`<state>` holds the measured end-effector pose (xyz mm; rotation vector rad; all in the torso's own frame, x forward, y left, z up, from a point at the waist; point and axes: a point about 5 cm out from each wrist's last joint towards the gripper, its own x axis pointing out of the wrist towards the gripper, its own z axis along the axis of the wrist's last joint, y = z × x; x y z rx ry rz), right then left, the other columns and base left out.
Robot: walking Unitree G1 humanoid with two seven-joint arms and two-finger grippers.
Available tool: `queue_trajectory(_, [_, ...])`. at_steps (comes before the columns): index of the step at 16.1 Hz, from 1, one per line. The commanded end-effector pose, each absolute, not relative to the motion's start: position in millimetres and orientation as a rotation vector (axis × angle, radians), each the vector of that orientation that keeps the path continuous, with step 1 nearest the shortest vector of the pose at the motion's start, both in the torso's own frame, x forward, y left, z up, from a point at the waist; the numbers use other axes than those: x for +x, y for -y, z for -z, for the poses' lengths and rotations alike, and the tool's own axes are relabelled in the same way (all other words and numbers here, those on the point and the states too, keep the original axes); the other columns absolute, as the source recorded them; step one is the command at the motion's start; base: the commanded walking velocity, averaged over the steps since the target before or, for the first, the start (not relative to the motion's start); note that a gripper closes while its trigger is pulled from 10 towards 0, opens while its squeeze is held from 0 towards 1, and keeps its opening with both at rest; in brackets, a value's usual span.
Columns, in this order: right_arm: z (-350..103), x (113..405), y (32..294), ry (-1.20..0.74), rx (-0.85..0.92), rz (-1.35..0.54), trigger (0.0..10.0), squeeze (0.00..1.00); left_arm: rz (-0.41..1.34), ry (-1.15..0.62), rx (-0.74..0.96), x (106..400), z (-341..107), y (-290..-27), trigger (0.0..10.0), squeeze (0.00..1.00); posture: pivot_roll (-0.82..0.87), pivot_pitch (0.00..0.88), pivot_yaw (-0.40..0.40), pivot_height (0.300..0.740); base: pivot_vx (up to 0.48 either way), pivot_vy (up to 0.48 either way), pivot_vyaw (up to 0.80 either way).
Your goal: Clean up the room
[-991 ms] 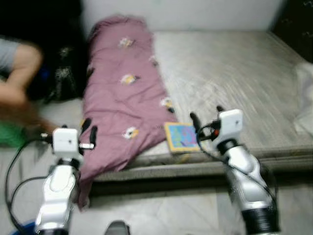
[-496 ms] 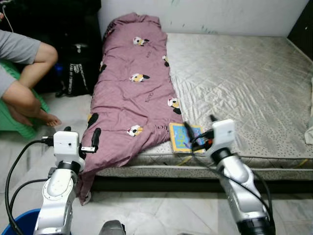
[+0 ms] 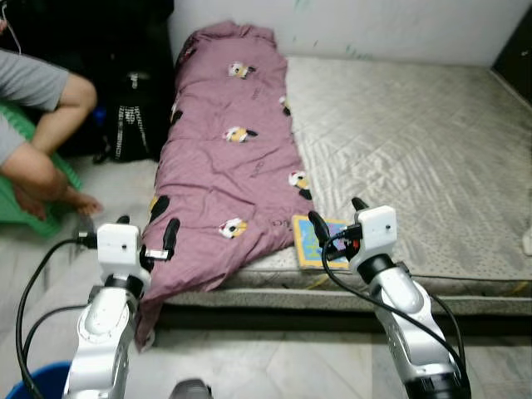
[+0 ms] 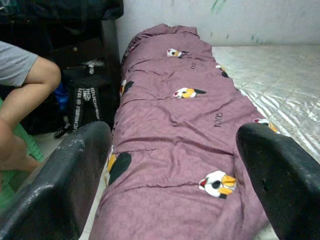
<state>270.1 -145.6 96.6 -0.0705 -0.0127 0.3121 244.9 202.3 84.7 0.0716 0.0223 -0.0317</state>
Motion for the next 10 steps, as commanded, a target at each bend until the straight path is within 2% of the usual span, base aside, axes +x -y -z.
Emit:
queue_trajectory(1, [-99.0,269.3,150.3,0.016,-0.079,-0.306,10.0,0.00,0.038,-0.027,0.063,242.9,-85.2,-199.8,10.0,0.00,-0.01,0.082,-0.068,0.740,0.356,0.000,0.00])
queue_trajectory(10, [-97.9,269.5,151.6,0.010,-0.107,-0.323,10.0,0.00,0.061,-0.031,0.066,247.0,-86.7,-197.0,10.0,0.00,0.00,0.071,-0.068,0.740,0.354,0.000,0.00])
